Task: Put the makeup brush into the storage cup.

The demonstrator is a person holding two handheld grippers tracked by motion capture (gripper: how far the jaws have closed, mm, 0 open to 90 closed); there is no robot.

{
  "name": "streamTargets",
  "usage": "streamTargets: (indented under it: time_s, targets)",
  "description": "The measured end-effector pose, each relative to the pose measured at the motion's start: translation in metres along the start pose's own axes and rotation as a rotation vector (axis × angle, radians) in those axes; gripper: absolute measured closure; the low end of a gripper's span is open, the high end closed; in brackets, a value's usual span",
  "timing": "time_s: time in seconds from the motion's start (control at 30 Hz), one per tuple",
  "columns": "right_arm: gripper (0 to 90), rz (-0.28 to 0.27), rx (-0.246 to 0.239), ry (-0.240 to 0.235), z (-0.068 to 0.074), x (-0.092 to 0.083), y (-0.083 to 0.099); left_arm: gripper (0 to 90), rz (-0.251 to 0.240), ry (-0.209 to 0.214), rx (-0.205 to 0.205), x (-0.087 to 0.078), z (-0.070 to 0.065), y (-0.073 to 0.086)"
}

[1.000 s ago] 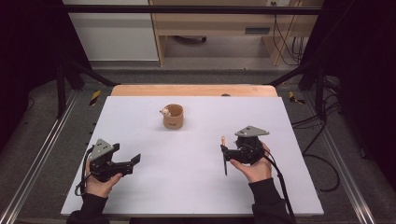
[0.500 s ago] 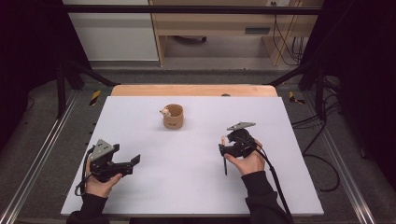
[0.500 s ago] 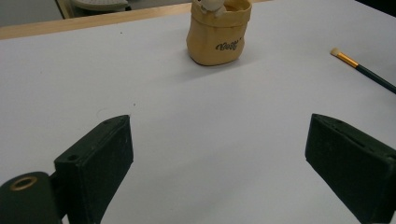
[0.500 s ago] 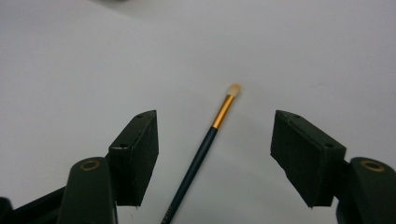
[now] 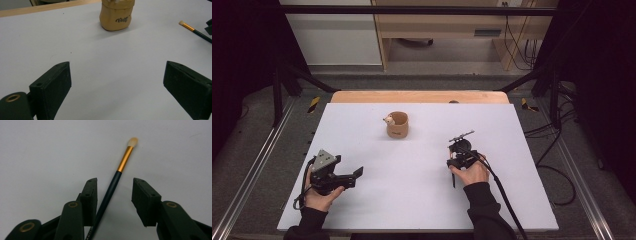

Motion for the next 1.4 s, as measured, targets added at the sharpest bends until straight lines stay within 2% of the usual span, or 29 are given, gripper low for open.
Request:
streamTargets:
  time_s: [0.07, 0.27, 0.47, 0.83, 0.97, 1.0, 1.1, 1.13, 1.2, 1.3, 1.4]
  targets:
    - [61.8, 0.025, 0.029, -0.002, -0.001, 0.003, 0.002, 7.2, 0.001, 0.0, 0.002, 0.0, 0.0, 0.0]
    - [66.9, 0.049, 0.06, -0.019, -0.001, 0.009, 0.004, 7.2, 0.007, 0.001, 0.006, 0.001, 0.0, 0.001]
    - [71.6, 0.079, 0.078, -0.03, -0.001, 0.014, 0.007, 7.3, 0.009, 0.003, 0.007, 0.001, -0.001, 0.001]
    - [82.5, 0.091, 0.078, -0.012, -0.005, 0.013, 0.007, 7.5, 0.011, 0.005, 0.007, 0.001, 0.0, 0.002]
    - [82.9, 0.095, 0.071, -0.021, -0.005, 0.013, 0.007, 7.5, 0.012, 0.005, 0.008, 0.001, -0.001, 0.002]
    - [82.9, 0.098, 0.053, -0.025, -0.006, 0.013, 0.007, 7.5, 0.012, 0.005, 0.008, 0.001, -0.001, 0.002]
    - [82.4, 0.112, 0.044, -0.036, -0.006, 0.013, 0.007, 7.5, 0.013, 0.006, 0.008, 0.001, -0.001, 0.002]
    - [75.2, 0.134, 0.034, -0.038, -0.007, 0.011, 0.008, 7.5, 0.013, 0.006, 0.008, 0.001, 0.0, 0.002]
    - [73.1, 0.134, 0.008, -0.029, -0.009, 0.007, 0.006, 7.5, 0.014, 0.005, 0.009, 0.001, 0.0, 0.002]
    - [70.1, 0.136, 0.009, -0.039, -0.009, 0.004, 0.004, 7.5, 0.014, 0.004, 0.009, 0.002, 0.0, 0.002]
    - [69.5, 0.167, -0.016, -0.04, -0.009, 0.001, 0.0, 7.5, 0.016, 0.005, 0.009, 0.002, 0.0, 0.002]
Point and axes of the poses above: each handheld gripper's, and its own axes: x roughly forward along the jaws, y roughly out of its underside, z roughly to its left, the point moved 9 cm from there along x, roughly forward along the jaws, and after that the axes turned 13 degrees about -y, right-handed, at the moved point
